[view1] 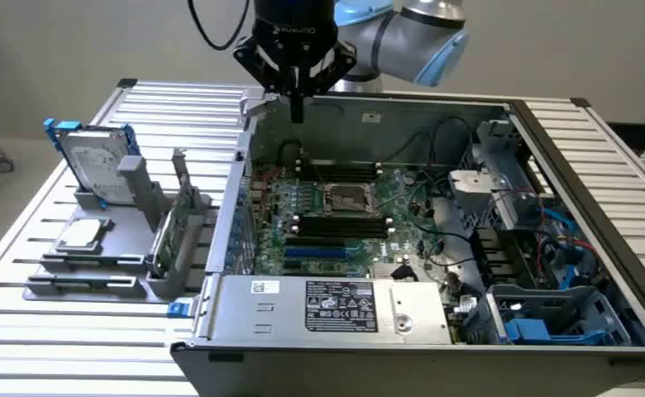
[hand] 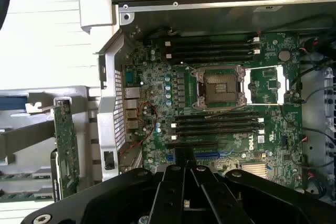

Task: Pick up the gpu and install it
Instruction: 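Reach for the gpu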

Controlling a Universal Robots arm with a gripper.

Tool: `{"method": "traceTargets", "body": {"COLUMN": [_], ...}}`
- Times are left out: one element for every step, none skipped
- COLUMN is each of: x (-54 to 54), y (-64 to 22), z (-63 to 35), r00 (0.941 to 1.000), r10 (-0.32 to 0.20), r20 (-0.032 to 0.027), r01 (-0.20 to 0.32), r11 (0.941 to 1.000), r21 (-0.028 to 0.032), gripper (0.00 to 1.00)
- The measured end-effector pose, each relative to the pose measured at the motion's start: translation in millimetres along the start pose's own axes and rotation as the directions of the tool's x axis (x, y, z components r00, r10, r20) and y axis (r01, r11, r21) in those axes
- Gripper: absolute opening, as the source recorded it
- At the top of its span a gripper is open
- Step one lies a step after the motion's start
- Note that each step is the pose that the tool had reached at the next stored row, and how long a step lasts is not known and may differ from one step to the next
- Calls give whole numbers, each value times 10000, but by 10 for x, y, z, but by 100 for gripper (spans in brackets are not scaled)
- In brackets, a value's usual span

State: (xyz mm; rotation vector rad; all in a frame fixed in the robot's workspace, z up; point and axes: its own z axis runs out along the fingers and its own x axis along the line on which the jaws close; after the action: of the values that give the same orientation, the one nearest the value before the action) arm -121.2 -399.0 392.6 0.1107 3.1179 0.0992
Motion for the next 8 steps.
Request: {"method": "traceTargets", "body": {"x": [0, 0, 0, 0, 0, 0, 0, 0], "y": [0, 0, 0, 0, 0, 0, 0, 0], "z": [0, 0, 0, 0, 0, 0, 0, 0], "r00": [10000, 10000, 10000, 10000, 10000, 10000, 10000, 10000], "r10": [0, 0, 0, 0, 0, 1, 0, 0], "r20": [0, 0, -1, -1, -1, -1, -1, -2], "r01": [0, 0, 0, 0, 0, -1, 0, 0], "r11": [10000, 10000, 10000, 10000, 10000, 10000, 10000, 10000], "r21": [-2, -5, -8, -10, -13, -15, -18, -21], "gripper": [11, 11, 11, 11, 11, 11, 11, 11]}}
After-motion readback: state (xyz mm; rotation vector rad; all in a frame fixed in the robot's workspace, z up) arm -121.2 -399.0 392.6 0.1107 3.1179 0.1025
